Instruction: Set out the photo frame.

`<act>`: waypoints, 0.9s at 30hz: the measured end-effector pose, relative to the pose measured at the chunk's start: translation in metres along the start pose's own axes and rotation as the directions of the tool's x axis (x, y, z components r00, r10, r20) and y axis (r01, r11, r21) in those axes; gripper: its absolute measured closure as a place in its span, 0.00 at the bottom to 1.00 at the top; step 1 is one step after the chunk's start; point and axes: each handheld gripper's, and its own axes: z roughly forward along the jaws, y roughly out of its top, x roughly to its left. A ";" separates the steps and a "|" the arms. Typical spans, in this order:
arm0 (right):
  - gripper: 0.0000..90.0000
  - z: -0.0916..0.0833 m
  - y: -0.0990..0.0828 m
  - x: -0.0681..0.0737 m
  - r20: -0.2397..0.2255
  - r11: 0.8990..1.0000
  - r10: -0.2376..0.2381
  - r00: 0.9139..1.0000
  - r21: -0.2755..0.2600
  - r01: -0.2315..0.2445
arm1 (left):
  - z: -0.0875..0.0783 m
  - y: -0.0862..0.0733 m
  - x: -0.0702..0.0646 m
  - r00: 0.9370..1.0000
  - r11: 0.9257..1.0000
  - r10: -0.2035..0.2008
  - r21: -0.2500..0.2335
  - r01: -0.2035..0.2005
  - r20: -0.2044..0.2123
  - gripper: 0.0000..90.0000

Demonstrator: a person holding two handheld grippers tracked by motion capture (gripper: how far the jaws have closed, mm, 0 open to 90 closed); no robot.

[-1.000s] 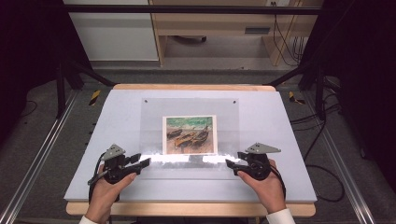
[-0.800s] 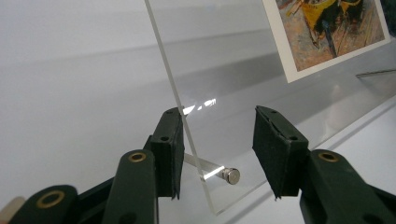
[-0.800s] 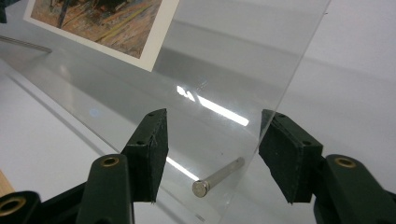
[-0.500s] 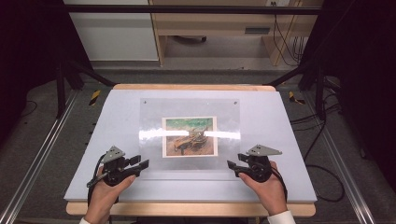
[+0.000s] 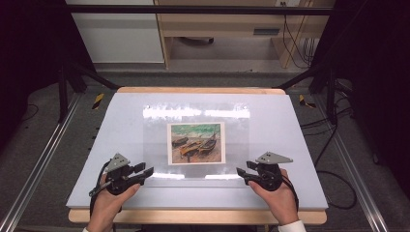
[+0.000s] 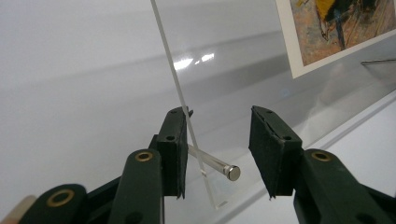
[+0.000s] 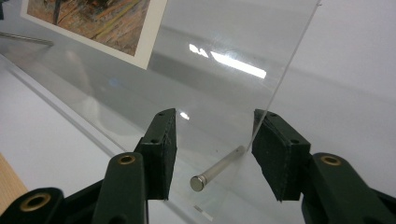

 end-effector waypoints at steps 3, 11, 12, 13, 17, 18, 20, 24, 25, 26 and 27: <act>0.57 0.000 0.000 0.001 0.002 1.000 0.003 1.000 0.002 -0.003 | 0.000 0.000 0.000 1.000 1.000 0.002 0.000 -0.002 -0.001 0.64; 0.59 -0.002 -0.002 0.001 0.004 1.000 0.000 1.000 0.001 0.000 | -0.002 -0.002 -0.001 1.000 1.000 0.011 0.005 -0.011 -0.004 0.65; 0.59 -0.002 -0.003 0.001 0.004 1.000 -0.002 1.000 0.001 0.002 | -0.002 -0.002 -0.002 1.000 1.000 0.012 0.004 -0.012 -0.006 0.65; 0.60 -0.002 -0.003 0.001 0.005 1.000 -0.003 1.000 0.001 0.003 | -0.002 -0.002 -0.002 1.000 1.000 0.011 0.003 -0.011 -0.008 0.65; 0.60 -0.003 -0.004 0.002 0.007 1.000 -0.002 1.000 0.004 0.002 | -0.002 -0.003 -0.003 1.000 1.000 0.012 0.004 -0.012 -0.012 0.66; 0.61 -0.003 -0.004 0.002 0.007 1.000 0.002 1.000 0.005 -0.002 | -0.002 -0.003 -0.003 1.000 1.000 0.012 0.004 -0.012 -0.011 0.66; 0.61 -0.004 -0.004 0.002 0.008 1.000 -0.002 1.000 0.006 0.002 | -0.003 -0.004 -0.002 1.000 1.000 0.014 0.006 -0.013 -0.009 0.67; 0.63 -0.004 -0.005 0.002 0.009 1.000 -0.006 1.000 0.003 0.006 | -0.003 -0.004 -0.003 1.000 1.000 0.016 0.008 -0.016 -0.010 0.68; 0.63 -0.004 -0.005 0.003 0.011 1.000 -0.005 1.000 0.004 0.004 | -0.003 -0.004 -0.003 1.000 1.000 0.016 0.008 -0.016 -0.010 0.68; 0.63 -0.005 -0.006 0.003 0.011 1.000 -0.005 1.000 0.006 0.005 | -0.004 -0.005 -0.003 1.000 1.000 0.019 0.009 -0.019 -0.011 0.68; 0.63 -0.005 -0.006 0.003 0.013 1.000 -0.005 1.000 0.008 0.005 | -0.004 -0.005 -0.003 1.000 1.000 0.020 0.010 -0.020 -0.013 0.68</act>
